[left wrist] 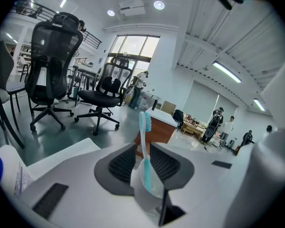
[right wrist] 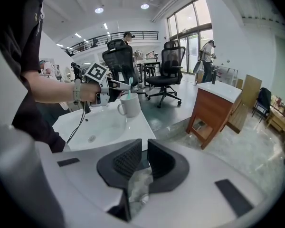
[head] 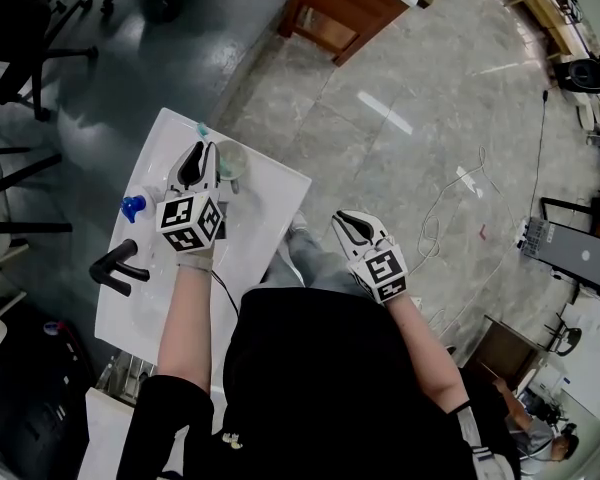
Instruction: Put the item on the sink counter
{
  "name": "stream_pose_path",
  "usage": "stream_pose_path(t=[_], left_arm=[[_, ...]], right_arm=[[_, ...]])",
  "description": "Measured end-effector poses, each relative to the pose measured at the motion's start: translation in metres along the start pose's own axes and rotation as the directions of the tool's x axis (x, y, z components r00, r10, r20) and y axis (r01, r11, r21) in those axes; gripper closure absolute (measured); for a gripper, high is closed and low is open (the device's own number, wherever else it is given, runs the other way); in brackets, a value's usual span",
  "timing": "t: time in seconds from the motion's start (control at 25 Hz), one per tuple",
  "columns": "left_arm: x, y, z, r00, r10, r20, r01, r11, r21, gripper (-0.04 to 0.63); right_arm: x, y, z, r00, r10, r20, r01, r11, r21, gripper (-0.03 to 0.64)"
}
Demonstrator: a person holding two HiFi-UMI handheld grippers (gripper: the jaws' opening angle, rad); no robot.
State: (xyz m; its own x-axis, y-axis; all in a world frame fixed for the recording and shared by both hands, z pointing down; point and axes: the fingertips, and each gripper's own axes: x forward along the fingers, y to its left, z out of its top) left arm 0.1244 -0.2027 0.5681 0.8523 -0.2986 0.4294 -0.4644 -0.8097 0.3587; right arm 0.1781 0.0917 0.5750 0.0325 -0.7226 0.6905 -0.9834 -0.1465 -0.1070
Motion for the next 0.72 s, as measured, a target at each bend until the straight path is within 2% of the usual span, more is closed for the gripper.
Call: stream_pose_path(t=[0.16,0.36,0.52,0.72], left_arm=[[-0.003,0.001,0.003,1.0,0.009,0.0,-0.009,1.0,0.004,0.485],[-0.014,-0.003,0.011,1.0,0.02,0.024,-0.02,1.0,0.007,0.477],[-0.03,-0.013,0.019,0.999,0.025,0.045,-0.025,1.0,0.015,0.477],[-0.062,-0.018,0.032,0.994,0.069,0.089,-0.071,0.997,0.021,0.479]], right_arm=[[-0.001,-0.001,0.001,1.0,0.005,0.007,-0.005,1.0,-0.007,0.566],[-0.001,-0.002,0.006,0.999,0.021,0.03,-0.021,1.0,-0.021,0.566],[0.0,0.0,0.014,0.997,0.055,0.053,-0.053,0.998,-0.046,0.566],[0.008,0.009,0.031,0.99,0.116,0.076,-0.108,0.989,-0.101,0.565]])
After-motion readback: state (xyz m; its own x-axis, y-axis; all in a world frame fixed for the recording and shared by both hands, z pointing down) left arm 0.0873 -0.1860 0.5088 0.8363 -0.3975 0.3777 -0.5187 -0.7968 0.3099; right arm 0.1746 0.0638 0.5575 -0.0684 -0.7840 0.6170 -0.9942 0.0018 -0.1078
